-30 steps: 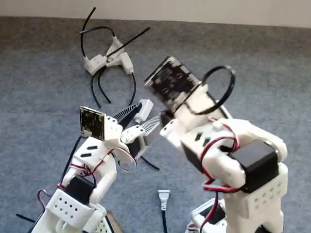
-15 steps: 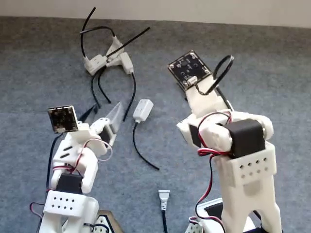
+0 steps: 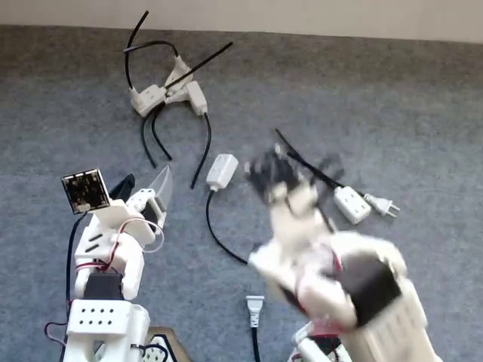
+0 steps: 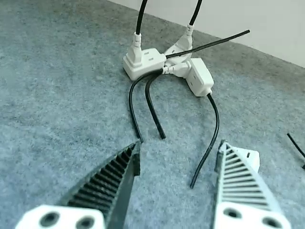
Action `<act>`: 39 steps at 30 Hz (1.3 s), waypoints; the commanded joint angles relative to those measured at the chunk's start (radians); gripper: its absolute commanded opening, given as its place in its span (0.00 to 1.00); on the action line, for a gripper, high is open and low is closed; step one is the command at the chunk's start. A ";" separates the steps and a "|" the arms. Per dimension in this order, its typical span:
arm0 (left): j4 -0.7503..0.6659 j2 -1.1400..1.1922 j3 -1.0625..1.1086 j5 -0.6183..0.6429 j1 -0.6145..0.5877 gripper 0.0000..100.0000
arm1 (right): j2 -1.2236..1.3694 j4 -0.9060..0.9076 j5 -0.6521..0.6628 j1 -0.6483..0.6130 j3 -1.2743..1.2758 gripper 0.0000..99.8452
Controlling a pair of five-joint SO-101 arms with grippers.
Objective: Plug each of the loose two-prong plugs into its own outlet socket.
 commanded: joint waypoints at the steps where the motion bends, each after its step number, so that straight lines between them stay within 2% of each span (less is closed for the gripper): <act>1: -0.014 -0.012 -0.002 0.002 -0.007 0.27 | -0.099 0.035 -0.025 0.005 0.114 0.21; 5: -0.014 -0.012 0.004 0.002 -0.007 0.26 | -0.035 0.038 -0.028 0.082 0.168 0.25; 9: -0.014 -0.012 0.012 0.002 -0.007 0.27 | 0.139 0.039 -0.106 0.088 0.139 0.26; 14: -0.014 -0.012 0.015 0.000 -0.007 0.27 | 0.384 0.041 -0.118 0.085 0.024 0.26; 19: -0.014 -0.012 0.018 0.000 -0.007 0.27 | 0.604 0.039 -0.215 0.004 -0.018 0.26; 32: -0.014 -0.012 0.018 0.000 -0.007 0.27 | 1.009 0.033 -0.219 -0.073 -0.018 0.26; 39: -0.014 -0.012 0.018 0.000 -0.007 0.27 | 1.230 0.035 -0.210 -0.246 -0.105 0.10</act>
